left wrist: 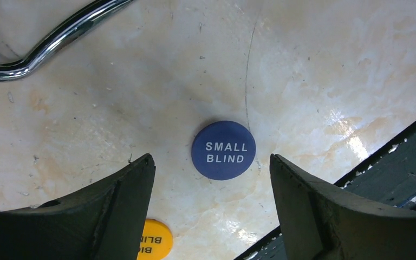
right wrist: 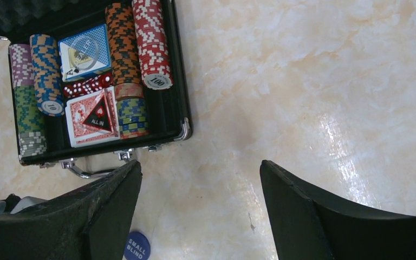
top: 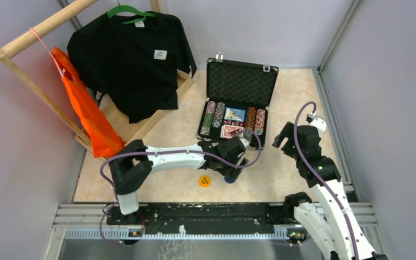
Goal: Pack up texas hold em set
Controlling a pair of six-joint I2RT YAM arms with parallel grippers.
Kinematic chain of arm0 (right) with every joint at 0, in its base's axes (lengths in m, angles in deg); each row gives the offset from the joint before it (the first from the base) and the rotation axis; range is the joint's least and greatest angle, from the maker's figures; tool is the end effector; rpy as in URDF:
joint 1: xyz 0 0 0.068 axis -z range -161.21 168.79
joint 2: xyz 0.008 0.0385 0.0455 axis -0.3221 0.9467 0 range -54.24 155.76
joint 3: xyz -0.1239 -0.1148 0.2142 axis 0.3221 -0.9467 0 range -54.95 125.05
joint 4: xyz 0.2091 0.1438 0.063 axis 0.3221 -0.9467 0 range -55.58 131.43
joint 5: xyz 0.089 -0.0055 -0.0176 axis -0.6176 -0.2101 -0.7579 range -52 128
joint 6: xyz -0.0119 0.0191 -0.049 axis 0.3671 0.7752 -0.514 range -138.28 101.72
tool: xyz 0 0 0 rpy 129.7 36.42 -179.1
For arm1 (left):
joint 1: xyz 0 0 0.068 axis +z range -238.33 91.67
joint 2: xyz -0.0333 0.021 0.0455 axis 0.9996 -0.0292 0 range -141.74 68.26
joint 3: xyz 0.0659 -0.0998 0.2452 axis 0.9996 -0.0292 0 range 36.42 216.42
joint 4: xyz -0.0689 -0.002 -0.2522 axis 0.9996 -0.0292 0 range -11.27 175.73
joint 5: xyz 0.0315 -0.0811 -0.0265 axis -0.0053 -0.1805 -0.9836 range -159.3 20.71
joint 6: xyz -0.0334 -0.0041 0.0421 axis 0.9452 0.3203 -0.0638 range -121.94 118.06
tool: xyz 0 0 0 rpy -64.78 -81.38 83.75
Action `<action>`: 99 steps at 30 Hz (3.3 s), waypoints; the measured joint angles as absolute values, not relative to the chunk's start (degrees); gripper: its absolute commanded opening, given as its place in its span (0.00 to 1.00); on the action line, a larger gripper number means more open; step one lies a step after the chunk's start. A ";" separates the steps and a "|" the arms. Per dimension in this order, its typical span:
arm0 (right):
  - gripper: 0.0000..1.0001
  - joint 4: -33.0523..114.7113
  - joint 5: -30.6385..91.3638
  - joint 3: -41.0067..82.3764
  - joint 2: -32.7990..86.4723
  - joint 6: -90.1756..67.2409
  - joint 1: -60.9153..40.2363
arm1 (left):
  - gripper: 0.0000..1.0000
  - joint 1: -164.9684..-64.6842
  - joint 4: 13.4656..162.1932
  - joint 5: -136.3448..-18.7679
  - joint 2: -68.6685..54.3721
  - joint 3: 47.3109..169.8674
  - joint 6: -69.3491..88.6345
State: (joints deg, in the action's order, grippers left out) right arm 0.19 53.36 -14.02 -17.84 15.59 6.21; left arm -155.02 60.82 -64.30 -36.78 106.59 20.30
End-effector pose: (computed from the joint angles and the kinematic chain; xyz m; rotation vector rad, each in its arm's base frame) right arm 0.1327 0.0199 0.2845 0.5488 2.1198 0.1616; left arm 0.1528 -0.3468 0.1831 0.9825 2.4873 -0.4227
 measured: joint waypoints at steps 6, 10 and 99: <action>0.80 -0.64 55.83 -13.63 -19.39 16.53 6.21 | 0.83 -156.18 59.90 -63.23 -38.90 107.55 20.26; 0.80 -1.23 58.17 -13.61 -21.16 17.27 6.21 | 0.82 -156.49 59.33 -62.46 -39.66 107.95 20.22; 0.80 -1.01 59.17 -15.97 -23.13 16.77 6.23 | 0.50 -160.29 50.31 -56.59 -46.11 117.06 18.93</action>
